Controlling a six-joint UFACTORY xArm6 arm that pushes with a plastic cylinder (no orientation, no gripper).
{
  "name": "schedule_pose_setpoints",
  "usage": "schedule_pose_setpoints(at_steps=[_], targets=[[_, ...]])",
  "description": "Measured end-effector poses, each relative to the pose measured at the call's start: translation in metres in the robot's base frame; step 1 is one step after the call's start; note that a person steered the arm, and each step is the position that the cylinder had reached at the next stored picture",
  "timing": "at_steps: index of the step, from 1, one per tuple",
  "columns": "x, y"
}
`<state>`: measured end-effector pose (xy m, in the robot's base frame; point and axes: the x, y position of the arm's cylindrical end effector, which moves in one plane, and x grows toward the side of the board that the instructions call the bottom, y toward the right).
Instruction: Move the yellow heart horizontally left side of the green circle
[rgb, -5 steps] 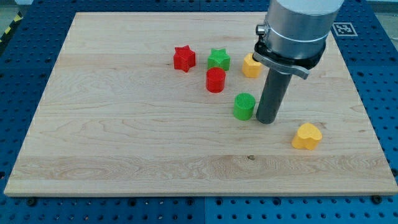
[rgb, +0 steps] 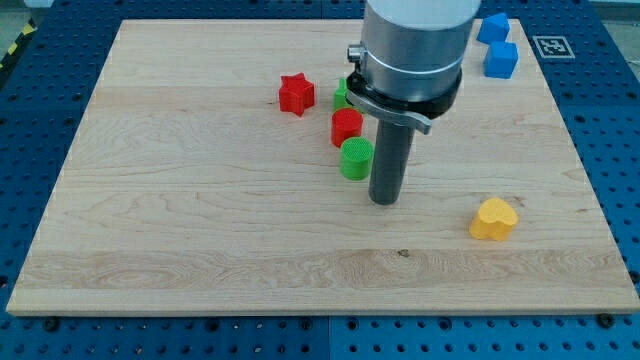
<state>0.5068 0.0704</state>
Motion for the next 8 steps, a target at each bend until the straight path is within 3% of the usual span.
schedule_pose_setpoints(at_steps=[1,3,4,5,8], targets=[[-0.004,0.024],[-0.01,0.133],[0.013,0.16],[0.033,0.147],[0.037,0.112]])
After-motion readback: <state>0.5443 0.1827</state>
